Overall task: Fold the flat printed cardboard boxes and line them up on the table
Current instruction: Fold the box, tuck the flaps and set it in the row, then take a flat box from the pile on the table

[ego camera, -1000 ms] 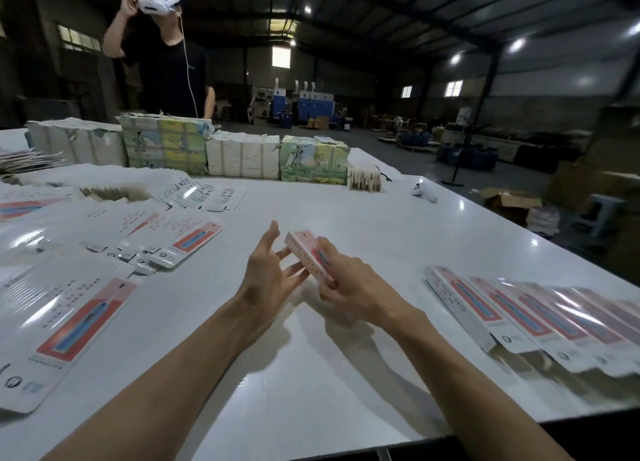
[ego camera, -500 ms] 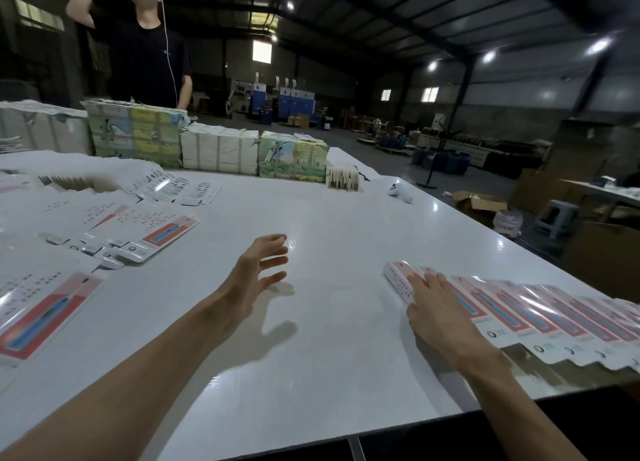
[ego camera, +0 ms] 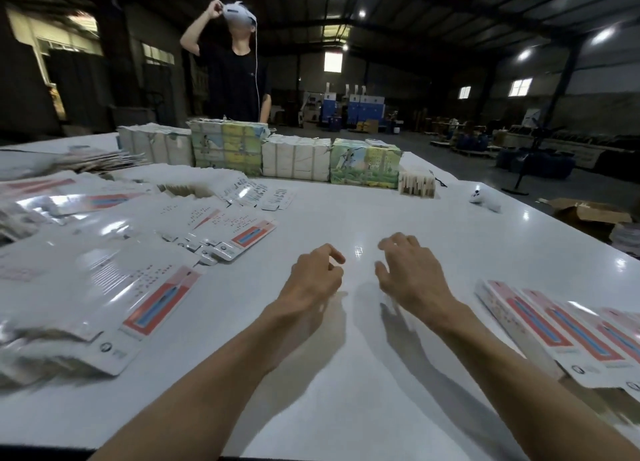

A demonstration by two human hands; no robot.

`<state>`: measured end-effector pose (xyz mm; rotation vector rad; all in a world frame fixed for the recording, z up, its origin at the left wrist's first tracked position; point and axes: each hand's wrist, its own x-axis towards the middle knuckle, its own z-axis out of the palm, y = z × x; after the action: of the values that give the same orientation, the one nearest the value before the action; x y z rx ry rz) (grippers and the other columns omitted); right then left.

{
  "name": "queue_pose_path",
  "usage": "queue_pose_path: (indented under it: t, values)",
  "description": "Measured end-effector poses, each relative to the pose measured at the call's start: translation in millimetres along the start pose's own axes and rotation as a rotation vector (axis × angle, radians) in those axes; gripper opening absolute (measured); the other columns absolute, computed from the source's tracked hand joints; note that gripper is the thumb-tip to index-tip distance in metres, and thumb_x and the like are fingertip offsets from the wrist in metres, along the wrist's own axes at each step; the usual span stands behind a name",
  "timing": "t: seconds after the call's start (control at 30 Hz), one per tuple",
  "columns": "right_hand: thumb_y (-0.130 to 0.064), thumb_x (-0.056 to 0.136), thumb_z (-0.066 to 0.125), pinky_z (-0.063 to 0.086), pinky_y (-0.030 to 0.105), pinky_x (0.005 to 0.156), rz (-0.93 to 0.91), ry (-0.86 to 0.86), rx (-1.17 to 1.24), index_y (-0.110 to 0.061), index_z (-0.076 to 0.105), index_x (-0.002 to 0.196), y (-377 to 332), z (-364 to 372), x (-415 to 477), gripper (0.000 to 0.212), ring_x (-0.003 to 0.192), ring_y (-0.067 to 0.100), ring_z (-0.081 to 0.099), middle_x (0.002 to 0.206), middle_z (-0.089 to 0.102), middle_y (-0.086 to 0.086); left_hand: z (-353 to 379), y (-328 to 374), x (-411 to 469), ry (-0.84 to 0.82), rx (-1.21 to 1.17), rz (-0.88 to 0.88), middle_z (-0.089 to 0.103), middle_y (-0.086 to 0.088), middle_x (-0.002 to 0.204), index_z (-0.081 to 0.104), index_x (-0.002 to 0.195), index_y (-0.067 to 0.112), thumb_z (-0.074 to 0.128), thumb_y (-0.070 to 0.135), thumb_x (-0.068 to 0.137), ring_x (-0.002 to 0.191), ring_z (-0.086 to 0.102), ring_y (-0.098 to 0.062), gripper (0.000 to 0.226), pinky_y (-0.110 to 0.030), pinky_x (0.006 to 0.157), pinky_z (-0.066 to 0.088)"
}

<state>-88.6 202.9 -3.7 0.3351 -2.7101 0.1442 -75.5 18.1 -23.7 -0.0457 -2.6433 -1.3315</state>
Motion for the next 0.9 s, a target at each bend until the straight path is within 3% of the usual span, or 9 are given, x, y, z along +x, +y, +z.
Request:
queue_pose_path:
  t: [0.1, 0.23, 0.33, 0.43, 0.53, 0.67, 0.8, 0.9]
  values:
    - [-0.021, 0.103, 0.049, 0.045, 0.039, 0.101, -0.036, 0.035, 0.054, -0.014, 0.062, 0.130, -15.2, 22.9, 4.9, 0.031, 0.120, 0.024, 0.055, 0.128, 0.063, 0.002, -36.9, -2.3, 5.0, -0.032, 0.298, -0.042, 0.071, -0.005, 0.119, 0.064, 0.123, 0.024, 0.051, 0.019, 0.100, 0.105, 0.069, -0.027, 0.028, -0.043, 0.098, 0.057]
    - [-0.012, 0.099, 0.053, 0.040, 0.035, 0.104, -0.093, 0.035, 0.209, -0.012, 0.062, 0.134, -10.4, 44.7, 1.7, 0.036, 0.126, 0.024, 0.054, 0.133, 0.063, 0.002, -91.3, -16.6, 1.6, -0.153, 0.671, -0.215, 0.066, -0.013, 0.131, 0.062, 0.131, 0.010, 0.055, 0.018, 0.103, 0.111, 0.068, -0.031, 0.030, -0.040, 0.100, 0.055]
    - [-0.008, 0.099, 0.055, 0.042, 0.034, 0.098, -0.083, 0.091, 0.327, -0.011, 0.066, 0.126, -6.4, 48.2, 1.9, 0.030, 0.122, 0.023, 0.056, 0.127, 0.067, 0.001, -128.0, -27.3, -10.7, -0.034, 0.883, -0.353, 0.065, -0.008, 0.124, 0.057, 0.133, 0.013, 0.072, 0.039, 0.095, 0.112, 0.063, -0.027, 0.048, -0.037, 0.090, 0.050]
    - [-0.007, 0.099, 0.054, 0.043, 0.032, 0.098, -0.074, 0.094, 0.408, -0.012, 0.067, 0.126, -3.6, 50.6, 2.9, 0.030, 0.124, 0.020, 0.055, 0.128, 0.066, -0.001, -153.7, -42.3, -19.5, 0.081, 0.992, -0.550, 0.053, -0.012, 0.140, 0.049, 0.141, 0.015, 0.083, 0.052, 0.083, 0.131, 0.052, -0.033, 0.077, -0.044, 0.101, 0.047]
    - [-0.008, 0.100, 0.055, 0.045, 0.033, 0.099, -0.069, 0.088, 0.478, -0.013, 0.066, 0.127, -1.1, 53.0, 7.0, 0.030, 0.127, 0.017, 0.053, 0.131, 0.065, -0.002, -169.9, -58.4, -22.1, 0.150, 1.024, -0.657, 0.040, -0.015, 0.149, 0.038, 0.150, 0.013, 0.085, 0.049, 0.082, 0.139, 0.040, -0.037, 0.090, -0.048, 0.108, 0.042]
    - [-0.010, 0.100, 0.055, 0.042, 0.030, 0.094, -0.081, 0.091, 0.521, -0.016, 0.066, 0.126, 1.7, 58.2, 9.5, 0.028, 0.128, 0.014, 0.052, 0.130, 0.063, -0.006, -189.5, -69.2, -24.7, 0.138, 1.005, -0.723, 0.052, -0.014, 0.135, 0.045, 0.141, 0.011, 0.089, 0.058, 0.073, 0.128, 0.052, -0.034, 0.093, -0.044, 0.098, 0.046]
    - [-0.010, 0.100, 0.056, 0.039, 0.027, 0.090, -0.086, 0.101, 0.546, -0.018, 0.066, 0.125, 3.8, 60.6, 9.9, 0.028, 0.128, 0.012, 0.050, 0.129, 0.061, -0.008, -207.3, -70.0, -25.4, 0.084, 0.990, -0.697, 0.057, -0.002, 0.094, 0.053, 0.110, 0.012, 0.090, 0.061, 0.071, 0.106, 0.060, -0.027, 0.073, -0.037, 0.088, 0.046]
    - [-0.009, 0.100, 0.056, 0.039, 0.027, 0.090, -0.088, 0.104, 0.571, -0.018, 0.065, 0.126, 4.4, 61.6, 9.7, 0.030, 0.128, 0.011, 0.049, 0.130, 0.059, -0.008, -216.5, -68.3, -27.6, 0.045, 0.960, -0.668, 0.064, -0.003, 0.097, 0.056, 0.109, 0.014, 0.089, 0.063, 0.069, 0.099, 0.065, -0.023, 0.072, -0.041, 0.096, 0.054]
